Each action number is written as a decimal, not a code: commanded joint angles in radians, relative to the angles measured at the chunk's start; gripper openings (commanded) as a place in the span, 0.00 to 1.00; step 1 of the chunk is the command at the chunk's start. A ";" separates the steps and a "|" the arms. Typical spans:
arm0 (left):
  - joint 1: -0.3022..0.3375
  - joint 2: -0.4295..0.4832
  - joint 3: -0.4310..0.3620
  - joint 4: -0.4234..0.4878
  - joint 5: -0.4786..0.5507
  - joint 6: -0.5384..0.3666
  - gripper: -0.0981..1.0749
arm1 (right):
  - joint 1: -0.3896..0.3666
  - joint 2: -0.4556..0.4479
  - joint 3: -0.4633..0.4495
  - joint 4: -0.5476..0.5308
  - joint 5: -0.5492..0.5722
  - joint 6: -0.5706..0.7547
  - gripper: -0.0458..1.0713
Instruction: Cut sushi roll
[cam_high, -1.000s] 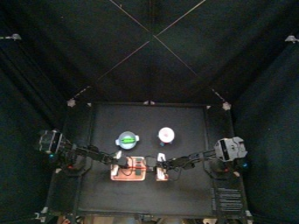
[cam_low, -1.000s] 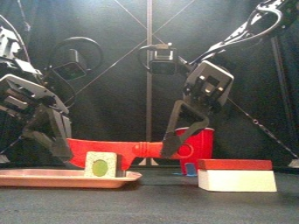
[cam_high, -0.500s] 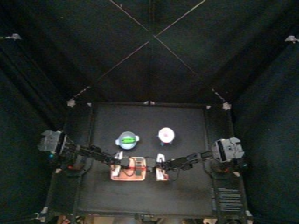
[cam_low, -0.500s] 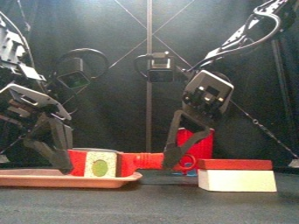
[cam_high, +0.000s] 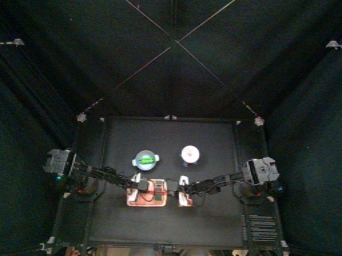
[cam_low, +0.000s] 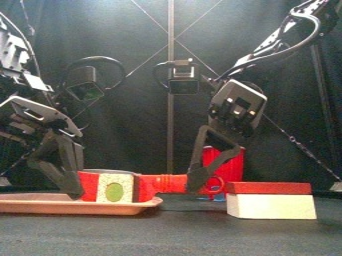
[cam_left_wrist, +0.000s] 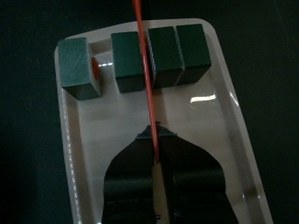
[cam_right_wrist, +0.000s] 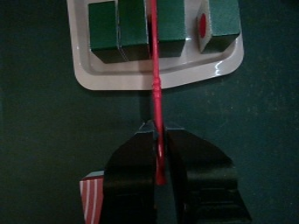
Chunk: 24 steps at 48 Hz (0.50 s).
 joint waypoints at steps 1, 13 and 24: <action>0.009 -0.008 -0.012 0.000 0.003 0.002 0.37 | -0.012 -0.034 -0.014 -0.003 0.003 -0.002 0.42; 0.023 -0.014 -0.014 -0.002 0.003 0.000 0.37 | -0.026 -0.040 -0.014 -0.008 0.006 -0.002 0.42; 0.025 -0.018 -0.014 0.000 0.003 0.000 0.37 | -0.031 -0.044 -0.014 -0.009 0.006 -0.002 0.42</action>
